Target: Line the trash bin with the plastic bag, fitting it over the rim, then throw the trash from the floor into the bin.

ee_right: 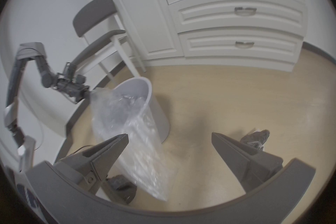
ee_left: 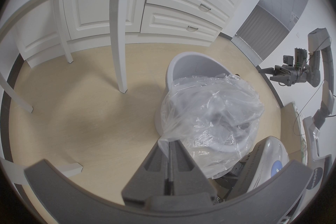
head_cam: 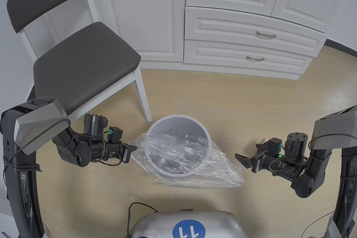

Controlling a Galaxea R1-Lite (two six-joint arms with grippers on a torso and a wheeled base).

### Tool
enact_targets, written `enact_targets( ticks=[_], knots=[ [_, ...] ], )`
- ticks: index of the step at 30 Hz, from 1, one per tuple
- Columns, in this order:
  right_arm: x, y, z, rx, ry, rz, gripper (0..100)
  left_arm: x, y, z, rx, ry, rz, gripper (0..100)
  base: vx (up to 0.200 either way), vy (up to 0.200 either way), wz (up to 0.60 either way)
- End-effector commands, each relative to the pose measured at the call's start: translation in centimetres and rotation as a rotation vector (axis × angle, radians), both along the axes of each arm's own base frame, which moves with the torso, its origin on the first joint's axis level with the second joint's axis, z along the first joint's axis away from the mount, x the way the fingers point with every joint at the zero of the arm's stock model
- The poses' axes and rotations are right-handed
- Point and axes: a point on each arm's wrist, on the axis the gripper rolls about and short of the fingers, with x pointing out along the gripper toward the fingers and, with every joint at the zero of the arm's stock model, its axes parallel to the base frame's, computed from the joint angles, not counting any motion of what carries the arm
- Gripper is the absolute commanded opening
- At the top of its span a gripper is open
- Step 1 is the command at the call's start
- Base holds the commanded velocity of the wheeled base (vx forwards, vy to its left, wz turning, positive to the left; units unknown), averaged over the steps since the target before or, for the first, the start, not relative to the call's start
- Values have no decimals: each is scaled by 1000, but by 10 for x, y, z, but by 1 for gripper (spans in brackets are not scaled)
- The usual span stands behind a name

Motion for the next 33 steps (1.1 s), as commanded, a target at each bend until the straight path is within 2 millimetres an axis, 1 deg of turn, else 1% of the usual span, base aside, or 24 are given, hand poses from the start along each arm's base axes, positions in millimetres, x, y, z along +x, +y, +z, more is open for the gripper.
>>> enact_targets(
  ticks=[1, 3, 4, 5, 6, 7, 8, 10, 12, 13, 14, 16, 17, 18, 21, 26, 28, 30, 31, 33],
  knots=[
    [-26, 120, 45, 108, -205, -79, 100, -4, -1, 9, -5, -12, -4, 0, 0, 0, 0],
    [-25, 126, 52, 112, -239, -64, 100, -4, 0, 9, -5, -12, -2, 0, 0, 0, 0],
    [-21, 130, 60, 99, -289, -54, 100, -4, 0, 11, -6, -15, -2, 0, 0, 0, 0],
    [-14, 136, 73, 44, -386, -40, 100, -4, 1, 12, -8, -17, 1, 0, 0, 0, 0],
    [-11, 138, 75, 11, -404, -35, 100, -4, 1, 12, -7, -19, 0, 0, 0, 0, 0],
    [-7, 144, 83, -55, -420, -17, 100, -5, 1, 11, -5, -16, -3, 100, 0, 0, 0],
    [-6, 148, 87, -81, -418, -4, 100, -7, 1, 10, -4, -10, -3, 100, 0, 0, 0],
    [-10, 167, 94, -149, -376, 59, 100, -7, 1, 9, -7, -11, -7, 100, 0, 0, 0],
    [-14, 185, 97, -198, -337, 101, 100, -6, 2, 9, -8, -16, -5, 100, 0, 0, 0],
    [-17, 195, 98, -247, -315, 108, 100, -6, 2, 10, -8, -17, -4, 100, 0, 0, 0],
    [-20, 201, 97, -289, -301, 104, 100, -6, 2, 10, -9, -19, -4, 100, 0, 0, 0],
    [-25, 209, 91, -403, -276, 101, 100, -5, 3, 11, -9, -19, -2, 100, 0, 0, 0],
    [-25, 209, 90, -413, -274, 99, 100, -5, 3, 11, -9, -19, -2, 100, 0, 0, 0],
    [-28, 210, 81, -509, -260, 111, 100, -4, 5, 11, -9, -19, 2, 100, 0, 0, 0],
    [-29, 211, 60, -623, -251, 139, 100, -4, 5, 11, -8, -17, 6, 100, 0, 0, 0],
    [-28, 216, 43, -656, -227, 153, 100, -3, 5, 9, -8, -15, 6, 100, 0, 0, 0],
    [-27, 216, 31, -672, -208, 159, 100, -2, 5, 9, -8, -15, 8, 100, 0, 0, 0],
    [-26, 217, 29, -675, -206, 160, 100, -2, 5, 9, -8, -15, 8, 100, 0, 0, 0],
    [-20, 216, 17, -687, -198, 153, 100, -2, 5, 9, -8, -15, 8, 100, 0, 0, 0],
    [-14, 215, 12, -687, -199, 141, 100, -2, 5, 9, -8, -13, 8, 100, 0, 0, 0]
  ],
)
